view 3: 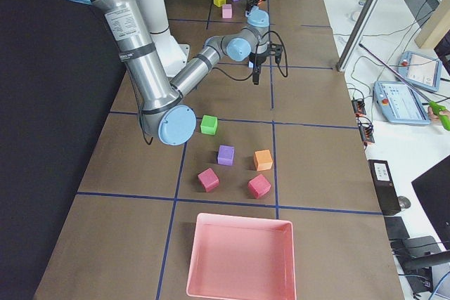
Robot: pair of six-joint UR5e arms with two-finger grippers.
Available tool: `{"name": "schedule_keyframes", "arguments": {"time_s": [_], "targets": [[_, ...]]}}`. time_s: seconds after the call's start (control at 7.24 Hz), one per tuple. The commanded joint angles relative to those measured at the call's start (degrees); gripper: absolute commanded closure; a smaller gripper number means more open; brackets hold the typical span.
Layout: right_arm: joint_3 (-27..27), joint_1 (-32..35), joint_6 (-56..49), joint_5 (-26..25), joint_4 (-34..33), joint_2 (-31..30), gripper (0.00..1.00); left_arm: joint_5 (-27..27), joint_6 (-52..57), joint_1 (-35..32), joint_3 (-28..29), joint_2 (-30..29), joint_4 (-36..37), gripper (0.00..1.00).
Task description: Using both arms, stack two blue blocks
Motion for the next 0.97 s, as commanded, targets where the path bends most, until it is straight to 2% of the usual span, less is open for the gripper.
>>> {"name": "schedule_keyframes", "arguments": {"time_s": [0.0,0.14,0.28,0.41,0.55,0.83], "targets": [[-0.41,-0.31,0.01,-0.09,0.01,0.17,0.00,0.00,-0.30,0.38,0.61,-0.17,-0.96,0.40],[-0.50,-0.40,0.01,-0.52,0.01,0.18,0.00,-0.09,-1.18,0.47,0.61,-0.35,-0.88,0.68],[-0.50,-0.48,0.01,-0.96,0.01,0.26,0.00,-0.26,-5.71,0.64,0.43,-1.39,-0.88,0.82],[-0.24,-0.31,-0.16,-0.97,0.01,0.18,0.00,-0.44,-12.54,0.82,-0.26,-4.27,-0.44,0.90],[0.02,0.73,-0.51,-0.79,0.01,0.18,0.00,-0.53,-19.74,0.91,-1.49,-7.70,-0.26,0.92],[1.16,6.95,-6.19,4.10,-0.08,-3.40,0.00,0.34,-31.12,4.04,-1.50,-16.05,1.05,0.94]]}}
